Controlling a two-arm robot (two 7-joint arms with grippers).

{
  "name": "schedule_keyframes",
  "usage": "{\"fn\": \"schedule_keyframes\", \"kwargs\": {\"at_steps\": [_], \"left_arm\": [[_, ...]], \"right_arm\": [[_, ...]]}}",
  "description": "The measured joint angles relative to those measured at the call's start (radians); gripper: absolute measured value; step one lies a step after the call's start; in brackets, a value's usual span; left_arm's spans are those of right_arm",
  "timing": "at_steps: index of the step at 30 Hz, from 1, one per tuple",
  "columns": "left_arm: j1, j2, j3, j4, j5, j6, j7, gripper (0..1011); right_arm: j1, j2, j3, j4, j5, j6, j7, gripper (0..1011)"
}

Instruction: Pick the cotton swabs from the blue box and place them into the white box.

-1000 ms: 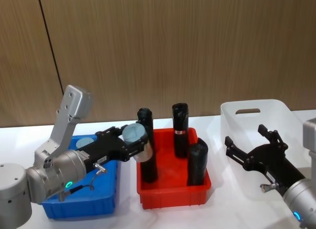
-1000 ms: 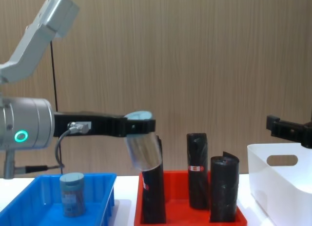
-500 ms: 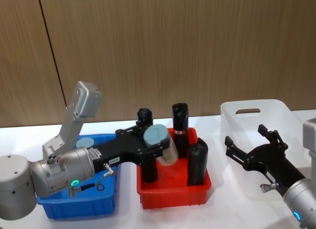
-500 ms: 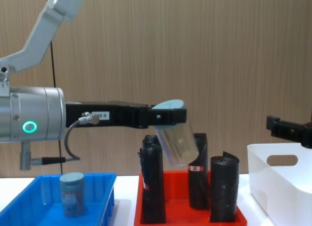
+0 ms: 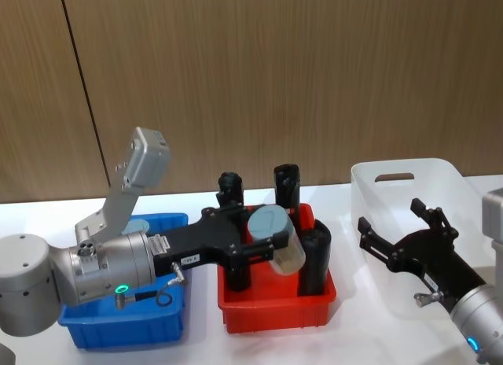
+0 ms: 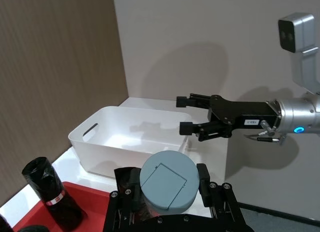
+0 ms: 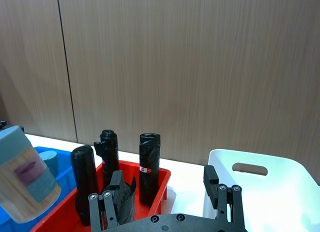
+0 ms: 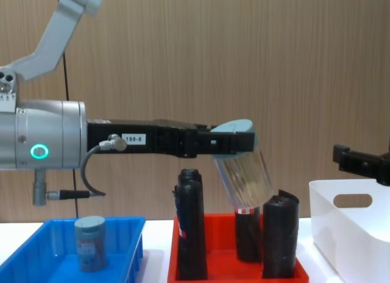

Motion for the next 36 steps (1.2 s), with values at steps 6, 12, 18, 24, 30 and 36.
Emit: {"fn": "schedule_keyframes", "kwargs": {"at_steps": [6, 12, 18, 24, 30, 36], "left_arm": [[-0.005, 0.009, 0.004, -0.001, 0.019, 0.002, -0.033, 670], [-0.005, 0.016, 0.005, -0.007, 0.023, 0.005, -0.043, 670], [-0.004, 0.024, 0.006, -0.012, 0.018, 0.004, -0.045, 670], [-0.002, 0.029, 0.007, -0.016, 0.013, 0.003, -0.046, 670], [-0.002, 0.031, 0.007, -0.018, 0.01, 0.002, -0.047, 670], [-0.001, 0.033, 0.007, -0.019, 0.009, 0.002, -0.047, 670]], "right_arm": [[0.0, 0.0, 0.0, 0.0, 0.0, 0.0, 0.0, 1002], [0.0, 0.0, 0.0, 0.0, 0.0, 0.0, 0.0, 1002], [0.0, 0.0, 0.0, 0.0, 0.0, 0.0, 0.0, 1002], [0.0, 0.0, 0.0, 0.0, 0.0, 0.0, 0.004, 1002], [0.002, 0.003, 0.001, -0.001, 0.003, 0.001, 0.026, 1002], [0.006, 0.011, 0.004, -0.004, 0.016, 0.009, 0.08, 1002]]}}
